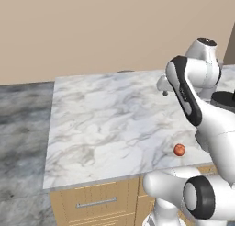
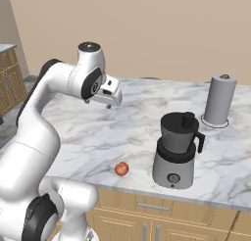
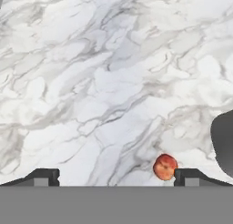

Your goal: Open the blender lid, put the peach in the blender, close the lid, and start the blender.

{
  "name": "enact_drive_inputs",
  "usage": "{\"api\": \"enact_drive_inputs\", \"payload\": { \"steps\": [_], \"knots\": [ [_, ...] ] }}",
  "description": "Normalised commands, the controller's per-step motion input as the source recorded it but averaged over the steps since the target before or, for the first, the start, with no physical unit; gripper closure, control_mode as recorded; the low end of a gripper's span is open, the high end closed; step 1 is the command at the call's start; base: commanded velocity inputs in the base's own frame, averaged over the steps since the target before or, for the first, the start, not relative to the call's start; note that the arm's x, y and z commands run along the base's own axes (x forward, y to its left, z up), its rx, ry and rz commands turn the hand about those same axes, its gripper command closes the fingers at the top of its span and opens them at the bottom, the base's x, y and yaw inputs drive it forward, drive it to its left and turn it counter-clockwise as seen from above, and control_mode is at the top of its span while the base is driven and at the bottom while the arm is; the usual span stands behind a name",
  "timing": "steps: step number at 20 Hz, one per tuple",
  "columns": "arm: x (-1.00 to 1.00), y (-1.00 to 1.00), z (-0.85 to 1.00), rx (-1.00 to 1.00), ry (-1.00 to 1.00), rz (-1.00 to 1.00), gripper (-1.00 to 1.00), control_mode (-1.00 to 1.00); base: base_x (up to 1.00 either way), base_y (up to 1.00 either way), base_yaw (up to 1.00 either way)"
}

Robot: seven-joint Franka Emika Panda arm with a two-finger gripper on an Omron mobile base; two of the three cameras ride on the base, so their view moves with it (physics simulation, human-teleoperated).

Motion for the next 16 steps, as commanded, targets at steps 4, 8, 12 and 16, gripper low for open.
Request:
{"api": "enact_drive_inputs", "payload": {
  "steps": [4, 8, 12, 16],
  "knots": [
    [0.00, -1.00, 0.36, 0.16, 0.00, -0.39, -1.00, -1.00, 0.00, 0.00, 0.00],
    [0.00, -0.91, 0.25, 0.10, 0.11, -0.38, -1.00, -1.00, 0.00, 0.00, 0.00],
    [0.00, -0.96, 0.07, 0.01, 0.08, -0.33, -1.00, -1.00, 0.00, 0.00, 0.00],
    [-0.03, -0.79, 0.00, 0.00, 0.00, -0.29, -1.00, -1.00, 0.00, 0.00, 0.00]
  ]
}}
